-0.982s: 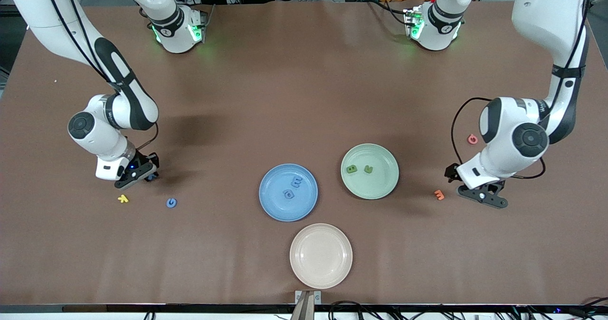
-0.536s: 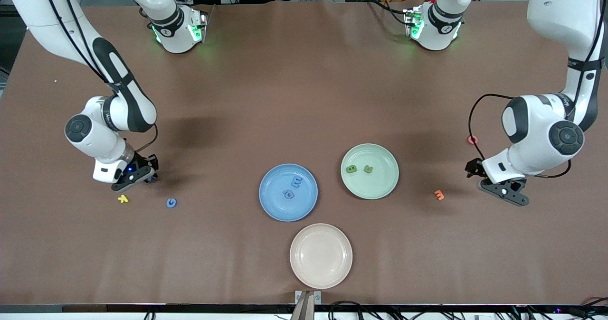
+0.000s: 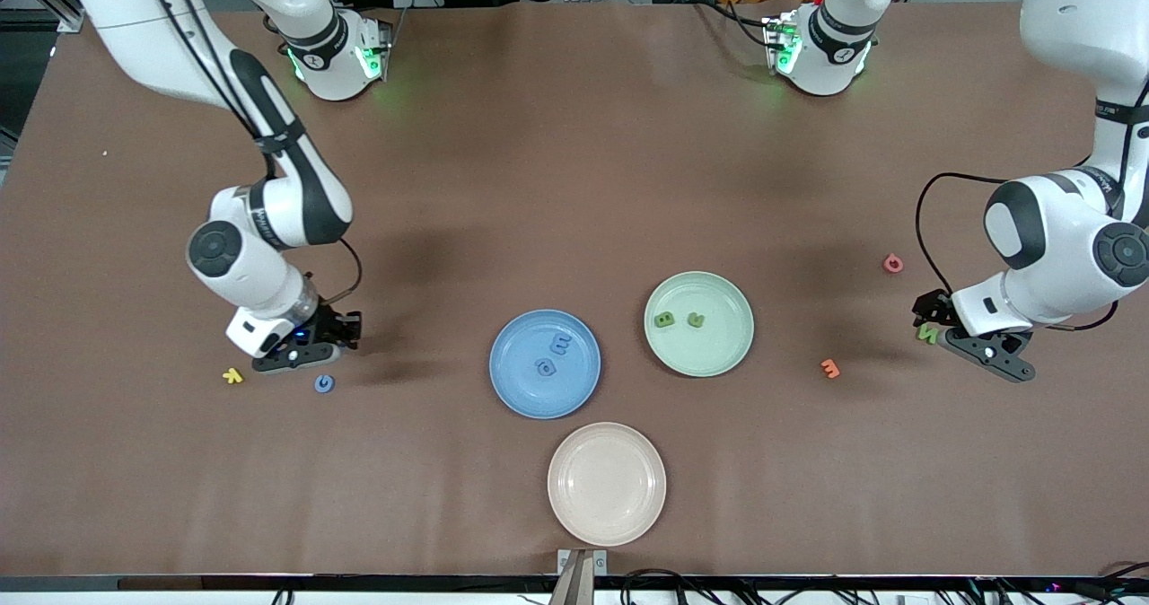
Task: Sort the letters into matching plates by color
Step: 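Move the right gripper's blue X onto the blue plate while the left gripper withdraws, then grasp the green N with the left gripper while the right gripper grasps G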
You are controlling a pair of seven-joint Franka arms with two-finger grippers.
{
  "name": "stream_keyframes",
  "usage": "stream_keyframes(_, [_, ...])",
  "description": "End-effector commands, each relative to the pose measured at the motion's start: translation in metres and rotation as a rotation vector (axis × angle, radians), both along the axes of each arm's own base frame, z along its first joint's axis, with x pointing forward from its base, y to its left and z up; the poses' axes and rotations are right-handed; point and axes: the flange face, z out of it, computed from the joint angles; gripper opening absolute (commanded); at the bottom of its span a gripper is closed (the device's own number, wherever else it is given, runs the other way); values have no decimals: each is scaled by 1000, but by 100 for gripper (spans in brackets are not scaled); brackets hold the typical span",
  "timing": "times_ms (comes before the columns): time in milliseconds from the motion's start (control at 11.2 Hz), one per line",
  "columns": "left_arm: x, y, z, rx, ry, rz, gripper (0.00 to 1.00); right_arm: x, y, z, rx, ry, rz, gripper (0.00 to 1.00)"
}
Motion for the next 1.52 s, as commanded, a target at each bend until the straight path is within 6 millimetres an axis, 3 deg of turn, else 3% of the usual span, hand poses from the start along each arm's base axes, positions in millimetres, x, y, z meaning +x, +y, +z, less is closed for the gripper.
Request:
stream_keyframes(0, [-13,17,-2,-42,14,-8,100,11,68,10,68,-11,-124,19])
stream_keyframes(357, [-20,41,0,-43,13,-26,100,22,193,11,179,-27,-222,21])
stream_keyframes(536, [-21,43,-6,-54,18,-21,100,16,237,8,203,-33,-227,21])
stream_keyframes(714, [-19,40,-6,-63,13,-15,100,8,267,6,221,-33,-230,21])
stream_keyframes(804, [-19,39,-11,-63,17,-16,100,8,276,6,227,-36,-229,21])
stream_keyframes(893, [-18,37,-13,-69,16,-11,100,8,281,2,229,-34,-231,28])
stream_keyframes(982, [-19,35,-16,-71,21,-14,100,8,282,1,238,-29,-275,68])
stream_keyframes(1071, [-19,36,-20,-68,22,-20,100,10,281,1,239,-30,-297,100])
stream_keyframes(1429, [-17,38,-33,-56,14,-64,100,22,264,12,227,-55,-239,100])
